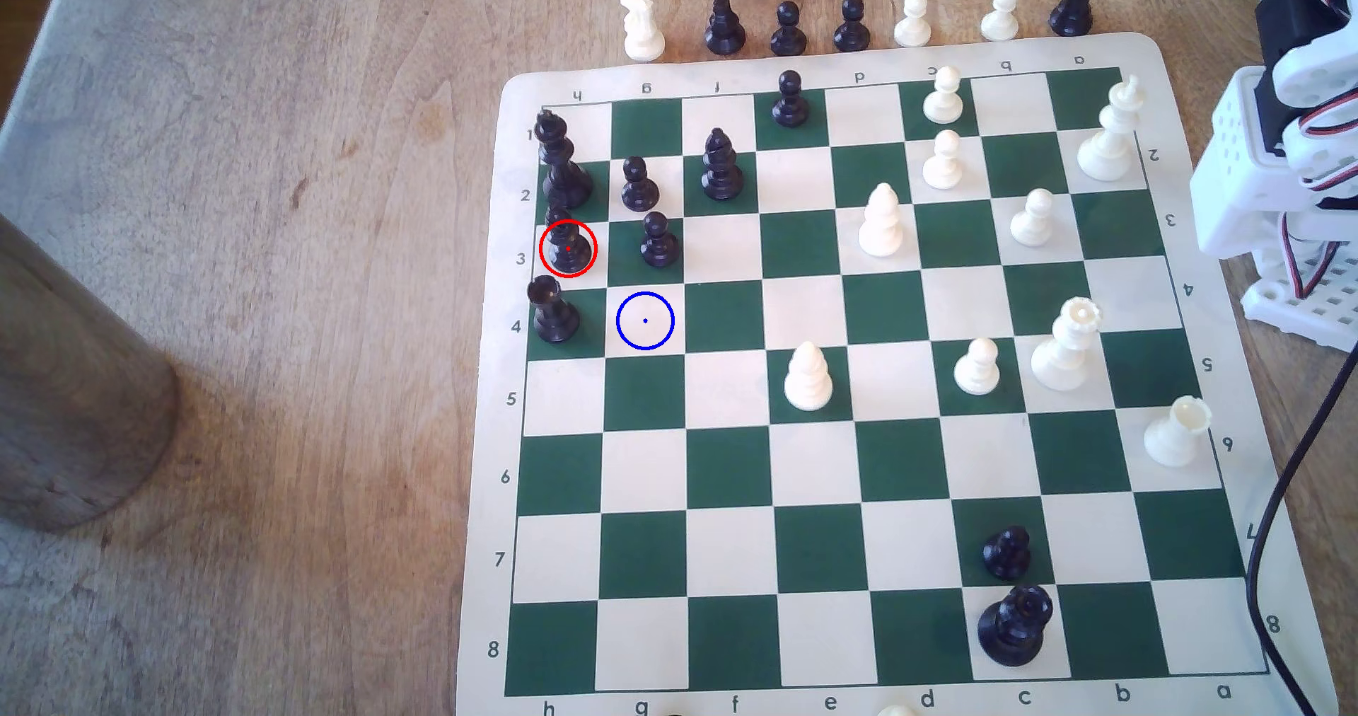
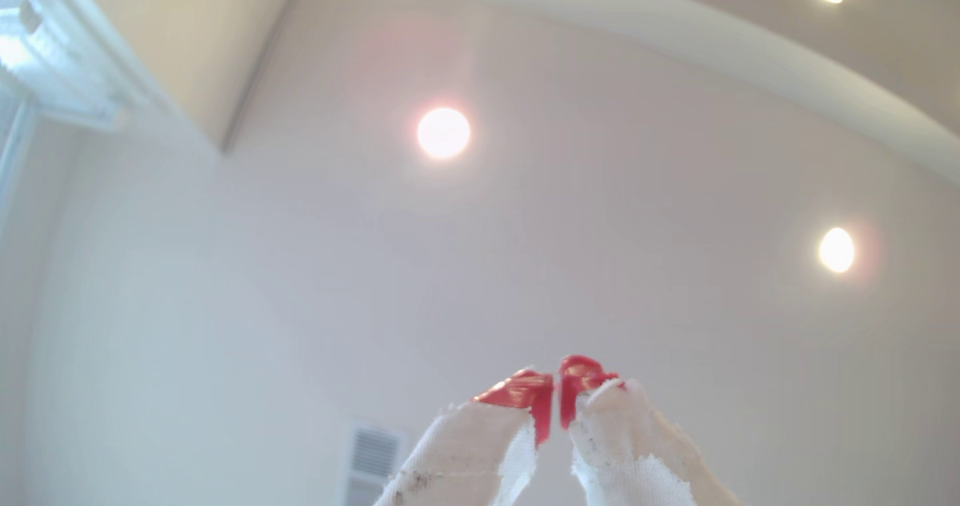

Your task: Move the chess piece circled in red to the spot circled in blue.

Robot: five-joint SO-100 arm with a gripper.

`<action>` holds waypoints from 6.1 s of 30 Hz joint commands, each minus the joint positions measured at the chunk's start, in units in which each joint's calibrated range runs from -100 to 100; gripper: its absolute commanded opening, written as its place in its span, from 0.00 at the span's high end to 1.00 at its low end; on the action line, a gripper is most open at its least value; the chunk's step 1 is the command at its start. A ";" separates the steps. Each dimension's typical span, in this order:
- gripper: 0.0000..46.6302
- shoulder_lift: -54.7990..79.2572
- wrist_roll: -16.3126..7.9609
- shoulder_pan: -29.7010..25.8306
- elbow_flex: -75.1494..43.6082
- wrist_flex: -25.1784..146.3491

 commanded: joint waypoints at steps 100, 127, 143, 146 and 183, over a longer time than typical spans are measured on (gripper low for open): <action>0.67 92.84 -7.47 -0.65 -55.76 93.98; 0.67 108.37 -7.47 -1.67 -75.89 97.17; 0.83 112.36 -7.57 -1.98 -79.24 97.34; 0.91 112.36 -7.57 -2.06 -79.70 97.58; 0.94 86.30 -10.35 -7.85 -67.18 106.84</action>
